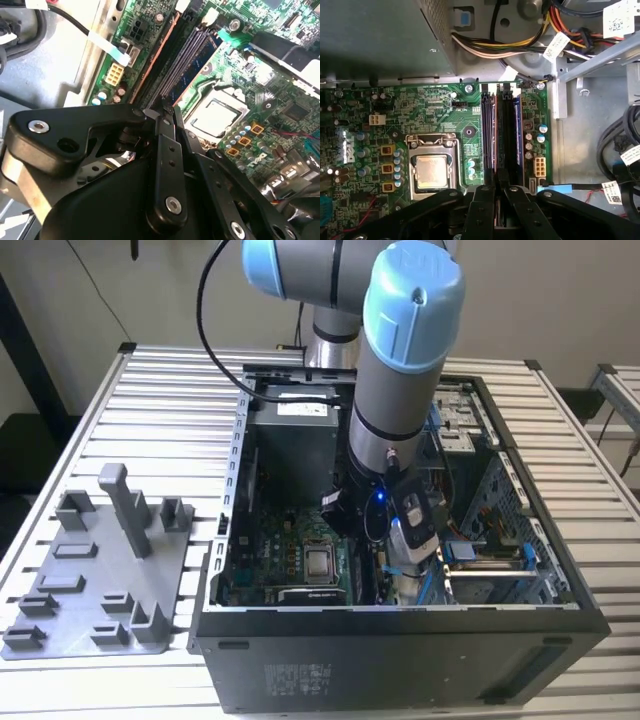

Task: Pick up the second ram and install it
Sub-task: 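Insert the second ram into the second slot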

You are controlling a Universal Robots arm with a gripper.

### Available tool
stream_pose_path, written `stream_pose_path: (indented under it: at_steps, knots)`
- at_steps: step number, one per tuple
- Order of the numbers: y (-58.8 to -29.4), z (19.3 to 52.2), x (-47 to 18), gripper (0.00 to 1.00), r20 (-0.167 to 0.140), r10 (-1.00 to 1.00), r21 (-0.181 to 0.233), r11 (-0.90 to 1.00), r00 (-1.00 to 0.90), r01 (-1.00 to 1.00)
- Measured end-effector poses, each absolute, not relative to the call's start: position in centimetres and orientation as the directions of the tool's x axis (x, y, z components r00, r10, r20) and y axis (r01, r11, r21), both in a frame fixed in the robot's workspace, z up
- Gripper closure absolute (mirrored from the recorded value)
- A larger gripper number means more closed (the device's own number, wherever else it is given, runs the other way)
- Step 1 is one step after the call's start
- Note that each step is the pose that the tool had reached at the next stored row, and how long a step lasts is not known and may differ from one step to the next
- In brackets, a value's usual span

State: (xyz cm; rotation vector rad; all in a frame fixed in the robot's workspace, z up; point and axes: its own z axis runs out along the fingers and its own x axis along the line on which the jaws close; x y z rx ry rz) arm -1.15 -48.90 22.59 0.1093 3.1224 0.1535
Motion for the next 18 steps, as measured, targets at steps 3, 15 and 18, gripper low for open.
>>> stream_pose_path:
  at_steps: [3,15,18]
  knots:
    - [-48.90,22.59,-1.02,0.86,-0.010,0.070,0.099,0.993,-0.997,0.069]
    - [-49.19,22.65,-0.94,0.86,-0.010,0.067,0.099,0.993,-0.998,0.066]
    - [-49.20,22.73,-0.94,0.86,-0.010,0.064,0.099,0.993,-0.998,0.063]
